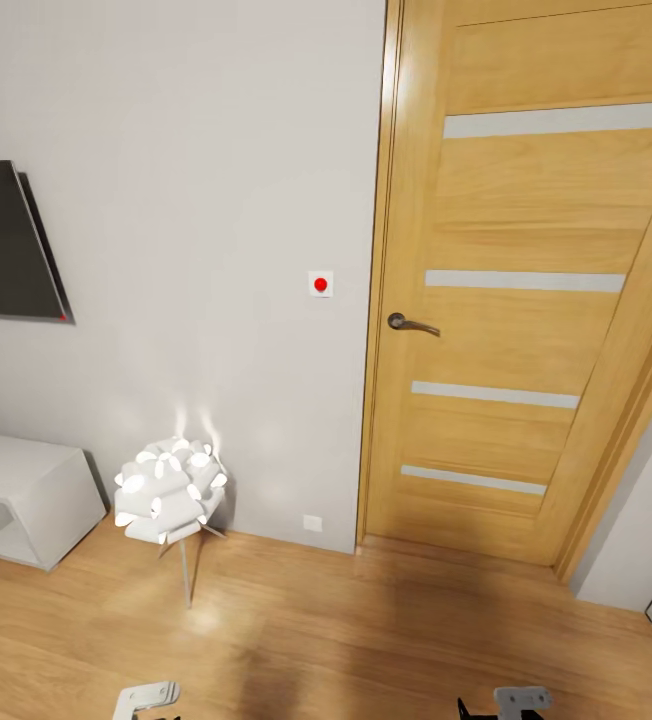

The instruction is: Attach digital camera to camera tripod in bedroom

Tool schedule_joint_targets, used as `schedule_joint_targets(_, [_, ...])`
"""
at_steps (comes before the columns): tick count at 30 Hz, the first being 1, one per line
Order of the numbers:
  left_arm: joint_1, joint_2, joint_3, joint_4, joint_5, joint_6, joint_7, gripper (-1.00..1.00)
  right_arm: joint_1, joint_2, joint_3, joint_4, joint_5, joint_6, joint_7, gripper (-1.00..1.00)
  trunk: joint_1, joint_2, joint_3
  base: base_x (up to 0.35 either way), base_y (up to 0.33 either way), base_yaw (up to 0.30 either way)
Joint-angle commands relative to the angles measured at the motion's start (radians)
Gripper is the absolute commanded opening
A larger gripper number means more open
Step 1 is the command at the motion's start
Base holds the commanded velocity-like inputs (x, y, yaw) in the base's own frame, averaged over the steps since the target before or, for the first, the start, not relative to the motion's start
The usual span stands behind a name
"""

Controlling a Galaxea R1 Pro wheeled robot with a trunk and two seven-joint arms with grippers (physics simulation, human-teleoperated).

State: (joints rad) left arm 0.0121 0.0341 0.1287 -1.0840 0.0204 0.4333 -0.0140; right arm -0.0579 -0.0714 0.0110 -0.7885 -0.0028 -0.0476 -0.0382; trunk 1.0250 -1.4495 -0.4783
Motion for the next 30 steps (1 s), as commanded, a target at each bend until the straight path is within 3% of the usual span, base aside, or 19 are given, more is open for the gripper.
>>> schedule_joint_targets(1, [0.000, 0.000, 0.001, -0.002, 0.002, 0.005, -0.001, 1.00, 0.000, 0.000, 0.001, 0.001, 0.000, -0.003, -0.003, 1.00, 0.000, -0.001, -0.001, 0.000, 0.000, 0.000])
schedule_joint_targets(30, [0.000, -0.001, 0.000, -0.002, 0.002, 0.005, -0.002, 1.00, 0.000, 0.000, 0.001, 0.009, 0.000, -0.004, -0.003, 1.00, 0.000, -0.001, -0.001, -0.032, -0.010, 0.000])
